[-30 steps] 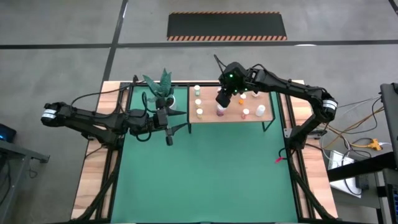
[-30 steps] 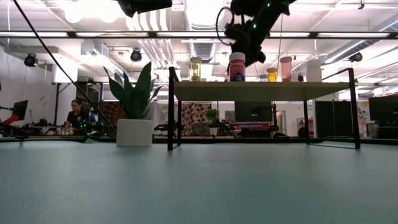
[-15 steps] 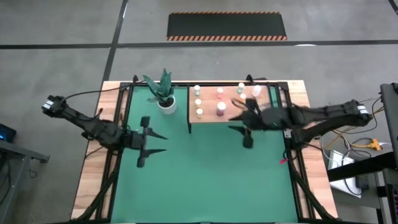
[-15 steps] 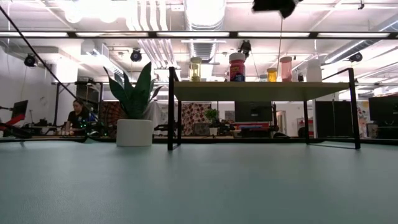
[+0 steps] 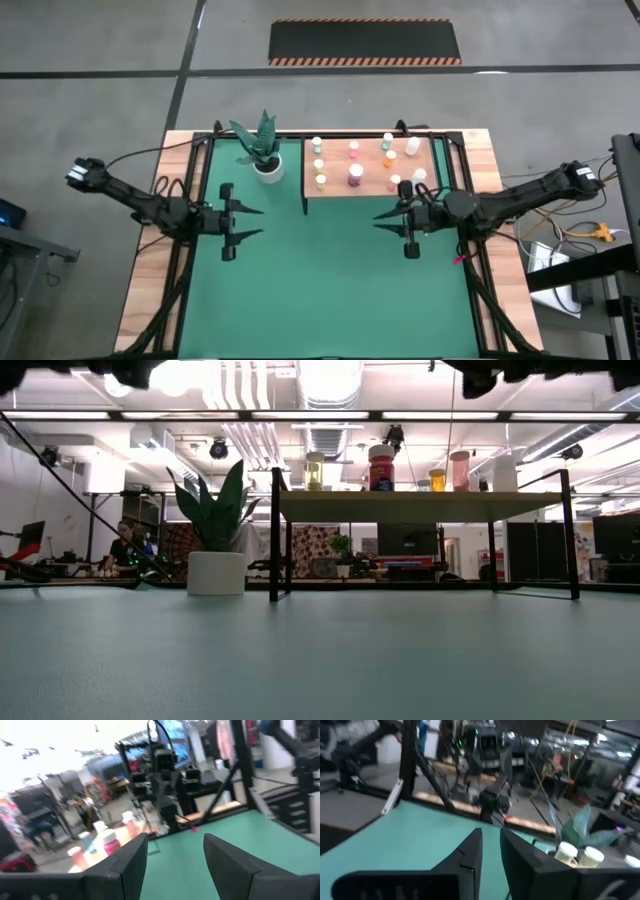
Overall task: Pick and place medicine bottles onto shelf by color
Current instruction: Return to Home Position
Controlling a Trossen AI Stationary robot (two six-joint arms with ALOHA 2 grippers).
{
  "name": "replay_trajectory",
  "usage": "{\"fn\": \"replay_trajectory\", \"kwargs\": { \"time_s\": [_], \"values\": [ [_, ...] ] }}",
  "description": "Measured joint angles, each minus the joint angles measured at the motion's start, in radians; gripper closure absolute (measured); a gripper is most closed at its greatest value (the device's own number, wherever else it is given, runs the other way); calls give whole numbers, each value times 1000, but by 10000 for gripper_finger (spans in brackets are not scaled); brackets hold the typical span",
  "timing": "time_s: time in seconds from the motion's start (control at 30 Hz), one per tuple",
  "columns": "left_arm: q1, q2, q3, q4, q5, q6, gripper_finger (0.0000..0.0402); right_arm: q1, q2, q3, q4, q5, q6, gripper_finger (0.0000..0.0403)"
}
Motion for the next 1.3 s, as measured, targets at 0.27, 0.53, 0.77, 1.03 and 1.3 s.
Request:
{"fn": "replay_trajectory", "kwargs": {
  "time_s": [0.27, 0.53, 0.77, 1.03, 1.3],
  "values": [
    [83, -70, -128, 112, 0, 22, 256, -176, -48, -39, 44, -165, -10, 369],
    [85, -200, -150, -83, 3, -81, 309, -203, -132, -108, 15, -167, 18, 371],
    [85, -360, -183, -195, 4, -114, 334, -205, -226, -194, 51, -157, 8, 371],
    [85, -518, -256, -199, 3, -109, 336, -211, -390, -255, 53, -146, 20, 371],
    [85, -580, -293, -205, 2, -92, 337, -211, -549, -298, -7, -80, 0, 371]
  ]
}}
